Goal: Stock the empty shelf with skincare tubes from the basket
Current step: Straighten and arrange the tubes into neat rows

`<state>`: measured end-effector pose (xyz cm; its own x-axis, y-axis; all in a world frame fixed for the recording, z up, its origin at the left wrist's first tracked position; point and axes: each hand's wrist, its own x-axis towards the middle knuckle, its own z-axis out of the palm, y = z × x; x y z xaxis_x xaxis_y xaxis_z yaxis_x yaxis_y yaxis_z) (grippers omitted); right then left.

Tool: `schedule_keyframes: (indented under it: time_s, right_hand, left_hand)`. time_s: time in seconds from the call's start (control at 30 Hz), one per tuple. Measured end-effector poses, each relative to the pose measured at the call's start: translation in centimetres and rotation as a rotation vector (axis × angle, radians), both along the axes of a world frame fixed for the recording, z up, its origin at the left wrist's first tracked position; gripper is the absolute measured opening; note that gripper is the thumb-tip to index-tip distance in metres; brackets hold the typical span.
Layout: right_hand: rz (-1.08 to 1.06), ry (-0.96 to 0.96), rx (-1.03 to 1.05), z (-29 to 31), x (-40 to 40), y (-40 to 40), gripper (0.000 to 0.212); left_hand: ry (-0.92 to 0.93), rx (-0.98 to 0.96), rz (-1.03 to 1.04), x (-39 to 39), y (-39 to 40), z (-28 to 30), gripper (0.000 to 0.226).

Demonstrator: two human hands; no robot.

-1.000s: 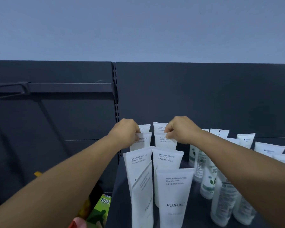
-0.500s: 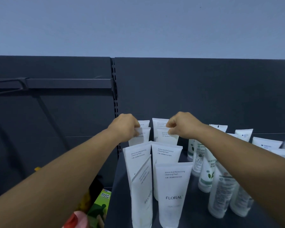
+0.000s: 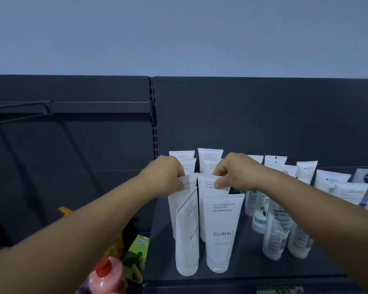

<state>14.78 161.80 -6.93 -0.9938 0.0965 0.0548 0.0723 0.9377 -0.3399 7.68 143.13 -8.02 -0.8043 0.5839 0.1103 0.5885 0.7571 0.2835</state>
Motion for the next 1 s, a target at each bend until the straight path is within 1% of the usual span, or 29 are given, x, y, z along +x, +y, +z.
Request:
schedule_keyframes:
  time_s: [0.03, 0.1, 0.27, 0.33, 0.37, 0.43, 0.7, 0.8, 0.87, 0.93, 1.0]
  right_hand:
    - [-0.003, 0.011, 0.007, -0.1, 0.0, 0.0, 0.025]
    - [-0.021, 0.034, 0.012, -0.2, 0.1, 0.1, 0.032]
    - [-0.072, 0.064, 0.023, -0.6, -0.3, 1.0, 0.022]
    - [-0.086, 0.086, 0.014, -0.7, -0.7, 1.4, 0.027]
    - [-0.096, 0.096, 0.01, -0.8, -1.0, 1.6, 0.026]
    - [-0.113, 0.107, 0.008, -0.8, -1.3, 1.8, 0.015]
    - [-0.108, 0.105, -0.002, -0.6, -1.7, 2.3, 0.018]
    - [-0.102, 0.098, 0.008, -0.5, -1.6, 2.2, 0.023]
    - [-0.102, 0.098, -0.002, -0.4, -1.6, 2.3, 0.021]
    - [-0.101, 0.102, 0.012, -0.5, -1.7, 2.4, 0.019]
    - [-0.102, 0.094, 0.03, -0.5, -1.7, 2.4, 0.021]
  left_hand:
    - [0.003, 0.005, 0.01, -0.1, 0.0, -0.1, 0.012]
    - [0.014, 0.017, 0.021, -0.3, 0.0, -0.3, 0.011]
    - [0.044, 0.046, 0.023, -1.2, 0.4, -0.5, 0.011]
    - [0.059, 0.057, 0.018, -1.4, 0.8, -0.6, 0.012]
    - [0.065, 0.063, 0.016, -1.5, 1.0, -0.5, 0.012]
    - [0.07, 0.072, 0.017, -1.6, 1.3, -0.4, 0.013]
    - [0.074, 0.077, 0.015, -2.3, 1.7, -0.7, 0.015]
    - [0.07, 0.092, 0.014, -2.8, 1.5, -0.9, 0.012]
    - [0.065, 0.096, 0.008, -2.8, 1.5, -0.9, 0.011]
    - [0.062, 0.091, 0.002, -2.9, 1.5, -0.8, 0.016]
    - [0.065, 0.081, 0.002, -2.9, 1.4, -0.8, 0.029]
